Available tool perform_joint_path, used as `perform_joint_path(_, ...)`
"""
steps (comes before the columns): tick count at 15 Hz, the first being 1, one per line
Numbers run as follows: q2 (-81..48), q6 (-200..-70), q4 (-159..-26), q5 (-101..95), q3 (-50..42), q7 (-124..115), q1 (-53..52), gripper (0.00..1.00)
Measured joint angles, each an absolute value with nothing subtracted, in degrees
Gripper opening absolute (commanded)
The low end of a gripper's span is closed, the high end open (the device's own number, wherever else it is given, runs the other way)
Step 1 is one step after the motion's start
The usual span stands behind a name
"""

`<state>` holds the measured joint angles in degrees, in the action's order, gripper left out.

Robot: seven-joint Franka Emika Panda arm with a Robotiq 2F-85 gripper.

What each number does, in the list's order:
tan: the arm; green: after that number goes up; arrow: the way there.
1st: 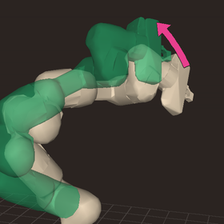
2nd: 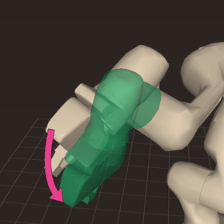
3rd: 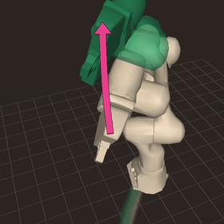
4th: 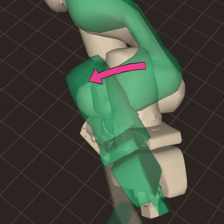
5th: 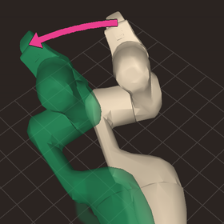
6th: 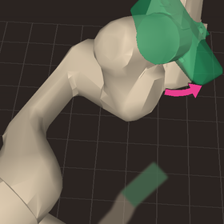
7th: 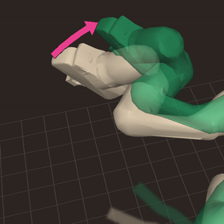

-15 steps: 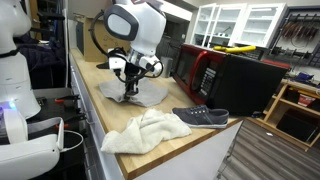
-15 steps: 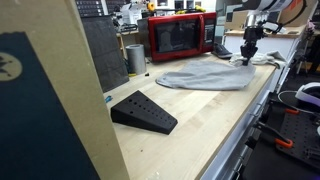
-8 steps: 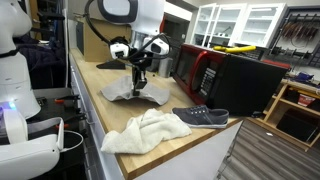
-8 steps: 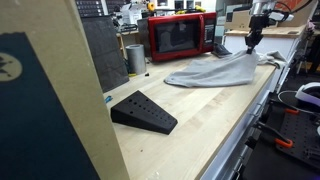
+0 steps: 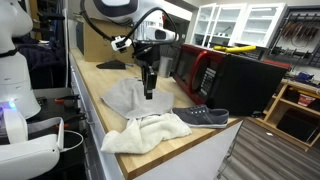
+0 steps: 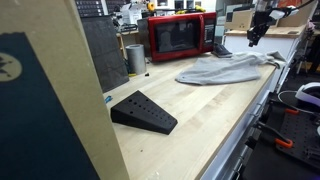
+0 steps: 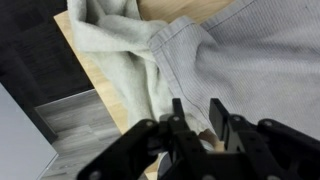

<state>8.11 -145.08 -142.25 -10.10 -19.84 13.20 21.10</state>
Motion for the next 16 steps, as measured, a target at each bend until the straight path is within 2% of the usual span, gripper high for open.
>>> perform_joint_path(4,9.6,-145.2,-142.2,-9.6,-19.1,12.3,20.2,0.96)
perform_joint_path(5,10.3,-144.4,-142.2,-7.4,-19.1,13.2,19.3,0.99)
perform_joint_path(10,15.3,-133.6,-140.0,4.4,-18.7,21.9,12.4,1.0)
perform_joint_path(16,15.7,-121.7,-138.7,6.1,-17.5,28.3,7.5,1.0)
